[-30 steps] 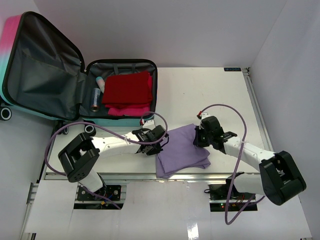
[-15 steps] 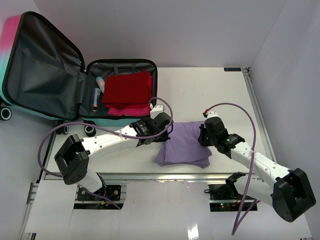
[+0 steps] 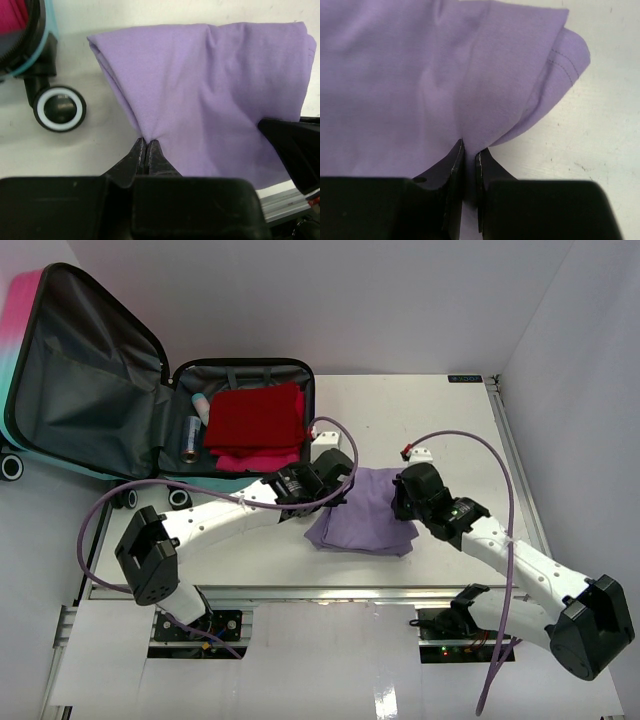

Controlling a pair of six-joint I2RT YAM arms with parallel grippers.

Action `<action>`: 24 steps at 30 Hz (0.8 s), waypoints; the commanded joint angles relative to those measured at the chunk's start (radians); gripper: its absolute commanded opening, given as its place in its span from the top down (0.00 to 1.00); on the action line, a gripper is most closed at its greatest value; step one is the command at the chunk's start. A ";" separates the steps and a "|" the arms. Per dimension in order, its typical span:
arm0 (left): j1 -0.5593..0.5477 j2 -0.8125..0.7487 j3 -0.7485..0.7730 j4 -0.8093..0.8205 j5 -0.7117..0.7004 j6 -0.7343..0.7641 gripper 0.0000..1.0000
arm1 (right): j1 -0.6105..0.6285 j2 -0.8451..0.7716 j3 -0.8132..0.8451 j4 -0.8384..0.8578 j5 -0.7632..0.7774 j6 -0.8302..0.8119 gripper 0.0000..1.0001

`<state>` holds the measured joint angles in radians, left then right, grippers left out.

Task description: Pack the luggage

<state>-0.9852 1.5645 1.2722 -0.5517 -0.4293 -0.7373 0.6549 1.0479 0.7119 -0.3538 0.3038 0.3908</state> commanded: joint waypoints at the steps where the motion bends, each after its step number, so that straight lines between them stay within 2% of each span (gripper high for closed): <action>1: 0.032 -0.022 0.143 -0.011 -0.072 0.115 1.00 | 0.023 0.023 0.169 0.003 0.076 0.004 0.92; 7: 0.129 -0.011 0.259 -0.036 -0.027 0.219 1.00 | 0.061 0.131 0.359 0.050 0.077 -0.017 0.92; 14: 0.341 -0.019 0.346 -0.057 0.027 0.286 1.00 | 0.110 0.389 0.699 0.079 0.091 -0.055 0.92; 17: 0.445 0.003 0.377 -0.053 0.033 0.345 1.00 | 0.135 0.556 0.850 0.102 0.100 -0.072 0.92; 21: 0.498 0.029 0.404 0.009 0.015 0.394 1.00 | 0.137 0.713 1.017 0.113 0.062 -0.074 0.92; 24: 0.536 0.074 0.443 0.031 -0.009 0.443 1.00 | 0.138 0.779 1.075 0.155 0.051 -0.084 0.92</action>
<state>-0.4790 1.6062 1.6461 -0.5861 -0.4129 -0.3833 0.7896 1.7590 1.6921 -0.2750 0.3655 0.3324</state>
